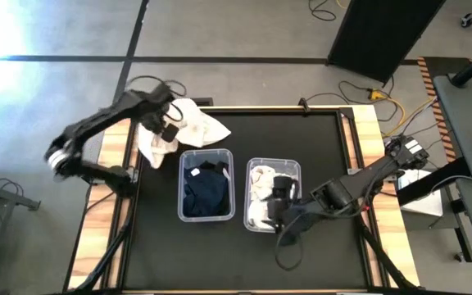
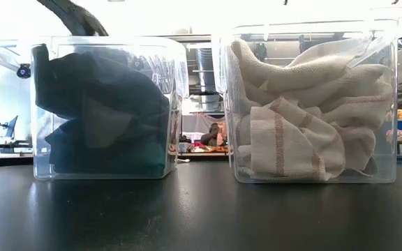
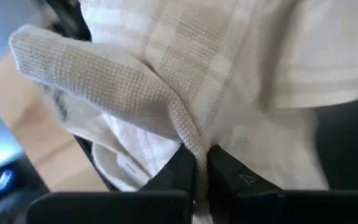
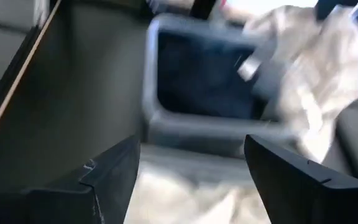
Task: Sort towels by color in basket
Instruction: Put the white towel into the right transparent bin
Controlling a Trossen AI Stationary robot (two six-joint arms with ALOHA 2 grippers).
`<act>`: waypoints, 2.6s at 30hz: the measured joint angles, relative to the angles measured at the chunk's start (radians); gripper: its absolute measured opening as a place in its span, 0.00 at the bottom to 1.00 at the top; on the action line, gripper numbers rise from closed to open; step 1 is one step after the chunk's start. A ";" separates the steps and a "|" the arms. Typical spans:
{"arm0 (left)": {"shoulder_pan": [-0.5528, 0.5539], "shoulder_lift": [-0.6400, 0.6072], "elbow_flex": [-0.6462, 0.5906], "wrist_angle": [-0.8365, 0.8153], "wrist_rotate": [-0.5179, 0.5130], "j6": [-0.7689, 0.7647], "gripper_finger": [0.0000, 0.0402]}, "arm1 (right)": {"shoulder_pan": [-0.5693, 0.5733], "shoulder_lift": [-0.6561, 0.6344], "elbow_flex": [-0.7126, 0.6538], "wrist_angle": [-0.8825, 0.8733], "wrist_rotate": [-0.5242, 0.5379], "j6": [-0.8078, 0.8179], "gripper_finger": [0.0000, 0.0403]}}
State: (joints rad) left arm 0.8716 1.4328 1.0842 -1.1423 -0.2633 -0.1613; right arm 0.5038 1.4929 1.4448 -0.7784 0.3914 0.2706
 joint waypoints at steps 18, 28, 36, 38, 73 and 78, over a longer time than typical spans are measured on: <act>-0.455 -0.629 0.059 0.511 0.438 0.000 0.01 | -0.281 -0.002 0.002 0.775 0.107 -0.504 0.82; -0.824 -0.558 0.053 0.901 0.441 0.213 0.01 | -0.470 -0.003 0.010 0.821 -0.143 -0.399 0.84; -0.838 -0.436 0.054 1.062 0.441 0.259 0.00 | -0.506 -0.003 0.073 0.836 -0.470 -0.336 0.85; -0.836 -0.402 0.054 1.108 0.441 0.268 0.01 | -0.504 -0.003 0.087 0.838 -0.475 -0.326 0.84; -0.821 -0.353 0.118 0.519 0.242 0.199 0.59 | -0.459 -0.130 0.169 0.514 -0.391 -0.263 0.05; -0.822 -0.384 0.113 0.436 0.244 0.149 0.58 | -0.369 -0.234 0.171 0.384 -0.391 -0.317 0.05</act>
State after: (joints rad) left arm 0.0494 1.0487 1.1977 -0.7058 -0.0193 -0.0125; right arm 0.1349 1.2587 1.6161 -0.3949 0.0002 -0.0460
